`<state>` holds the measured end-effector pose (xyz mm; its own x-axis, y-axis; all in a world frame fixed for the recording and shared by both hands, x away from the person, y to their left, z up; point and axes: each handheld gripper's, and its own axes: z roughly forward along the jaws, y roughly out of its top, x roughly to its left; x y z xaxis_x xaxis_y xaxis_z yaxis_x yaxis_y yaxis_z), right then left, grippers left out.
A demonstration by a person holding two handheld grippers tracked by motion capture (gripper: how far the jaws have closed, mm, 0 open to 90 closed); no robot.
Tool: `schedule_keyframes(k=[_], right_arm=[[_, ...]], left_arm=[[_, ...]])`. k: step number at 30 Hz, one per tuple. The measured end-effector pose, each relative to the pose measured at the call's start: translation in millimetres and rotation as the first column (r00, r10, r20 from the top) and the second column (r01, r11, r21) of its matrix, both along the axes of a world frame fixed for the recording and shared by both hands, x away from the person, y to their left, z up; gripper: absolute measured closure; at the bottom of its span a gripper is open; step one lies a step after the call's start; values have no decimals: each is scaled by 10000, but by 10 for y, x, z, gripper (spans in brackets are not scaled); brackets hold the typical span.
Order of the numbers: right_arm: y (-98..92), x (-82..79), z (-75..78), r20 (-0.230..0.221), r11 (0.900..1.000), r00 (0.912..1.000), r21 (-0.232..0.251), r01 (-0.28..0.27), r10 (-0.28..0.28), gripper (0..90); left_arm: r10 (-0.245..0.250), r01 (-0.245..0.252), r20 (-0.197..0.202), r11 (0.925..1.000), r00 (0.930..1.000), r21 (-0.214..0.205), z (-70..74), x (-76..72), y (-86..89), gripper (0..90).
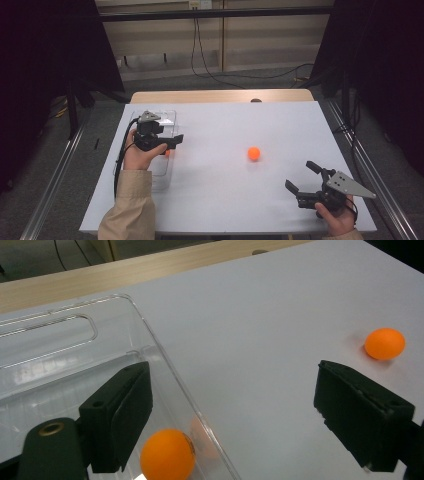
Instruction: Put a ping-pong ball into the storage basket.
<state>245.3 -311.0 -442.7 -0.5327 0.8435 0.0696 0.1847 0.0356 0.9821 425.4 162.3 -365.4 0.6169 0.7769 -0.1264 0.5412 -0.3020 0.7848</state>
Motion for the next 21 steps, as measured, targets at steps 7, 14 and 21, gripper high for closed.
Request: schedule_keyframes(k=[7, 14, 21], right_arm=[[4, -1, 1, -7, 10000, 10000, 4, -1, 1, 20], [5, 1, 3, -3, 10000, 10000, -17, -6, 6, 20], [8, 4, 4, 6, 10000, 10000, -4, -22, 22, 20]], left_arm=[[-120, 120, -69, 9999, 9999, -29, -3, -6, -70, 142], [-266, 264, -101, 9995, 9996, -144, 0, -25, -145, 123], [-500, 500, 11, 9987, 9987, -108, 17, -49, -229, 112]])
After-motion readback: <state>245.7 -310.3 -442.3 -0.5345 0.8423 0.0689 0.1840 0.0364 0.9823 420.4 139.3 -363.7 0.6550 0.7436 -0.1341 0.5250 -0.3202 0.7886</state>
